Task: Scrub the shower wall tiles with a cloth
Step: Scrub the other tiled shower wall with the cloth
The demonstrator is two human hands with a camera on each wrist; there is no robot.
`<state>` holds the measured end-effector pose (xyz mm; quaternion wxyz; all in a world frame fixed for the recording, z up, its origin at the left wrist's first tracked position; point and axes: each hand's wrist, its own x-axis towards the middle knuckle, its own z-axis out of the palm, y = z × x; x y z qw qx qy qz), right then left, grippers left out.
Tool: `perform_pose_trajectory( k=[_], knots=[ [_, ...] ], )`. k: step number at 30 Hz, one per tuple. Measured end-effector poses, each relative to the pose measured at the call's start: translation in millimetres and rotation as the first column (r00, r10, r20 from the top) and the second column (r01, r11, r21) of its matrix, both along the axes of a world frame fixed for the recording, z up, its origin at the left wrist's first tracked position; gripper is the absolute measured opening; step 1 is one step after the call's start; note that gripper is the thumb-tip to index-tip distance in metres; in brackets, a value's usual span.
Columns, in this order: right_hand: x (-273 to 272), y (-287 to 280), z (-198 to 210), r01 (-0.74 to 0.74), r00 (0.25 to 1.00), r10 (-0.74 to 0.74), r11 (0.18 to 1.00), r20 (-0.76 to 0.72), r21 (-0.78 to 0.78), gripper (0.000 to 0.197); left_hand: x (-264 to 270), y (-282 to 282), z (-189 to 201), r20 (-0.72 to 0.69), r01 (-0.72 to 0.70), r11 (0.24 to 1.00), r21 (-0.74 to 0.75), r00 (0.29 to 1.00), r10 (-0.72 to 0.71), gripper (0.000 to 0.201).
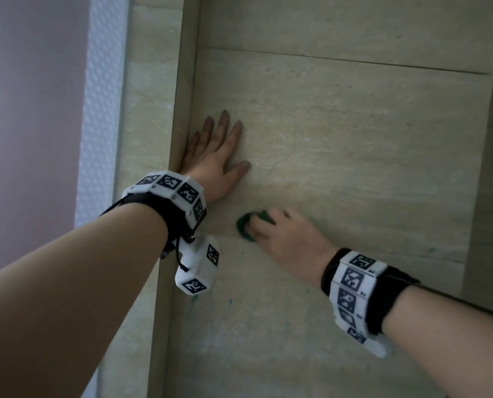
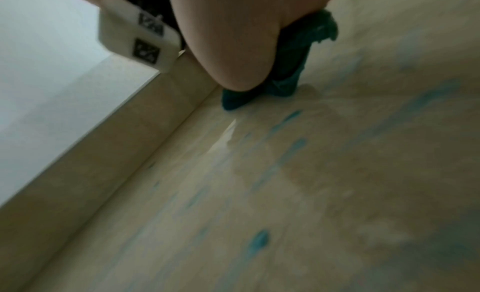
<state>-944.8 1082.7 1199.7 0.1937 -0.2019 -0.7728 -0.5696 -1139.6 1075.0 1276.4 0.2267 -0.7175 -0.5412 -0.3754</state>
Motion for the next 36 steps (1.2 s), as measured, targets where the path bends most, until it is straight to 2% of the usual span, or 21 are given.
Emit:
perform_pose_trajectory(
  k=[1,3,5,7,9,11,12,14,16,18,20,21,22,23,25,27,28,30,32,34,36],
  knots=[
    [7,1,13,-0.014,0.992,0.017,1.0,-0.123,0.02,0.039,0,0,0,0.0,0.003,1.0,0.005,1.0,-0.003,0.072],
    [19,-3,35,-0.005,0.923,0.003,1.0,-0.385,-0.007,0.044,0,2,-1,0.0,0.005,1.0,0.022,1.0,-0.005,0.073],
    [21,-9,38,-0.008,0.859,-0.03,0.997,-0.511,-0.073,0.046,1,2,-2,0.009,-0.004,0.999,0.035,1.0,0.003,0.074],
    [12,-9,21,-0.001,0.894,-0.033,0.997,-0.448,-0.075,0.049,2,1,-3,0.014,-0.023,0.999,0.034,1.0,0.022,0.076],
    [6,-12,-2,0.025,0.967,-0.044,0.997,-0.25,-0.079,0.048,4,-3,-3,0.016,-0.051,0.999,0.02,0.999,0.05,0.079],
    [15,-16,-14,0.072,0.994,-0.08,0.992,-0.073,-0.102,0.034,10,-7,-2,0.025,-0.084,0.996,-0.005,0.996,0.084,0.085],
    [24,-15,-11,0.087,0.994,-0.092,0.991,-0.051,-0.098,0.027,15,-9,-1,0.041,-0.09,0.996,-0.017,0.995,0.091,0.088],
    [42,-16,12,0.137,0.972,-0.151,0.986,-0.178,-0.091,0.031,27,-11,-1,0.075,-0.066,0.998,-0.023,0.995,0.068,0.094],
    [62,-19,47,0.235,0.87,-0.254,0.967,-0.424,-0.098,0.039,45,-11,0,0.025,-0.033,0.999,-0.011,0.999,0.034,0.094],
    [93,-19,74,0.325,0.708,-0.381,0.923,-0.595,-0.204,0.049,61,-8,0,-0.048,-0.028,0.999,-0.025,0.998,0.026,0.095],
    [114,-20,88,0.288,0.539,-0.4,0.915,-0.741,-0.284,0.049,70,-5,1,-0.059,-0.039,0.997,-0.06,0.998,0.035,0.097],
    [116,-17,87,0.255,0.503,-0.37,0.927,-0.781,-0.275,0.05,72,-4,2,-0.055,-0.043,0.997,-0.069,0.998,0.039,0.098],
    [111,-12,81,0.219,0.511,-0.334,0.942,-0.792,-0.256,0.049,72,-4,2,-0.055,-0.047,0.996,-0.071,0.998,0.043,0.098],
    [102,-9,70,0.191,0.559,-0.282,0.959,-0.78,-0.21,0.046,72,-3,2,-0.058,-0.048,0.997,-0.067,0.997,0.044,0.098],
    [77,-5,38,0.124,0.746,-0.178,0.984,-0.641,-0.129,0.035,71,-2,1,-0.062,-0.057,0.997,-0.052,0.997,0.054,0.097],
    [61,-4,1,0.096,0.923,-0.122,0.991,-0.364,-0.088,0.038,71,-3,0,-0.071,-0.071,0.996,-0.048,0.995,0.067,0.096],
    [61,-3,-10,0.091,0.965,-0.104,0.994,-0.239,-0.065,0.044,71,-3,-1,-0.075,-0.071,0.996,-0.053,0.995,0.067,0.096],
    [69,-3,-7,0.104,0.983,-0.109,0.994,-0.149,-0.039,0.049,70,-2,-1,-0.077,-0.065,0.996,-0.056,0.995,0.061,0.096],
    [86,-4,16,0.139,0.936,-0.144,0.99,-0.321,-0.037,0.046,70,0,-2,-0.073,-0.06,0.997,-0.046,0.996,0.056,0.096],
    [103,-7,40,0.181,0.761,-0.213,0.977,-0.612,-0.114,0.04,70,2,-2,-0.079,-0.057,0.998,-0.038,0.995,0.054,0.096],
    [115,-2,47,0.154,0.568,-0.255,0.967,-0.783,-0.203,0.054,69,4,-2,-0.082,-0.059,0.998,-0.037,0.995,0.056,0.096]
  ],
)
